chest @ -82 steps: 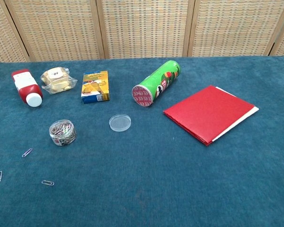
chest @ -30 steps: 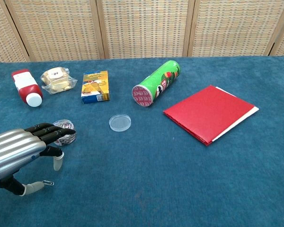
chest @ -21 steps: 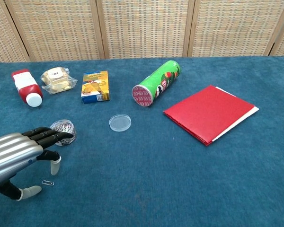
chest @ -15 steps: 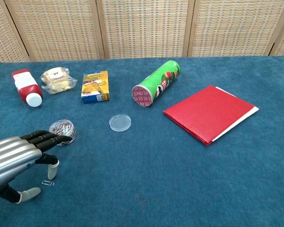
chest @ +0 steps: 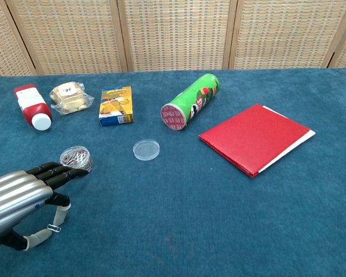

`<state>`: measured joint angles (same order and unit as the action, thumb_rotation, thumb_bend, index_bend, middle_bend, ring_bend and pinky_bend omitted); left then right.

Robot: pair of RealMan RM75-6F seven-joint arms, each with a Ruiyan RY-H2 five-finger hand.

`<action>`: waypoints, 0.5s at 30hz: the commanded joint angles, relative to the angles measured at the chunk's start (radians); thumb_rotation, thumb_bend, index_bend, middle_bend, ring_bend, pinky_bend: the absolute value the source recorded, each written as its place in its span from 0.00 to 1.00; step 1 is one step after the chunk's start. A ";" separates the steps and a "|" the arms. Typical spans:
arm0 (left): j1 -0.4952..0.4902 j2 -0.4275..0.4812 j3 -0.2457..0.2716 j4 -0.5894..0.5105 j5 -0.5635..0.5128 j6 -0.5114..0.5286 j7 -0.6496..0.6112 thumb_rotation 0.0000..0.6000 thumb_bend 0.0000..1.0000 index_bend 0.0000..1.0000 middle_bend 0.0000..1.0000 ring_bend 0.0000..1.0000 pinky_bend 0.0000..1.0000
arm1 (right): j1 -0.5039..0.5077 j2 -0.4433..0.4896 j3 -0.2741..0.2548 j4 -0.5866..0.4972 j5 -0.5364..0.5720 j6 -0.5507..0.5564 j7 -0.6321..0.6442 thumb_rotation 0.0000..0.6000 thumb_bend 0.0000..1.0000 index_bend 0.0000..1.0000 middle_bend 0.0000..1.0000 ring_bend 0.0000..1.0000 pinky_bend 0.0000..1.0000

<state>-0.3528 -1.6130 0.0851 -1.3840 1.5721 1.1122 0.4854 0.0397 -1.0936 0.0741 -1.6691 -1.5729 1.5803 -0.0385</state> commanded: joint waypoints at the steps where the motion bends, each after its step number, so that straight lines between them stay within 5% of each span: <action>1: 0.000 -0.001 0.002 0.000 -0.001 0.000 0.003 1.00 0.40 0.61 0.00 0.00 0.00 | 0.000 0.001 0.001 0.000 0.000 0.002 0.002 1.00 0.00 0.06 0.00 0.00 0.00; 15: -0.004 0.024 -0.002 -0.036 0.014 0.035 -0.013 1.00 0.45 0.65 0.00 0.00 0.00 | -0.002 0.002 0.000 0.000 -0.004 0.007 0.006 1.00 0.00 0.06 0.00 0.00 0.00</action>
<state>-0.3559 -1.5965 0.0858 -1.4110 1.5814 1.1389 0.4792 0.0376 -1.0918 0.0743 -1.6687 -1.5766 1.5875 -0.0326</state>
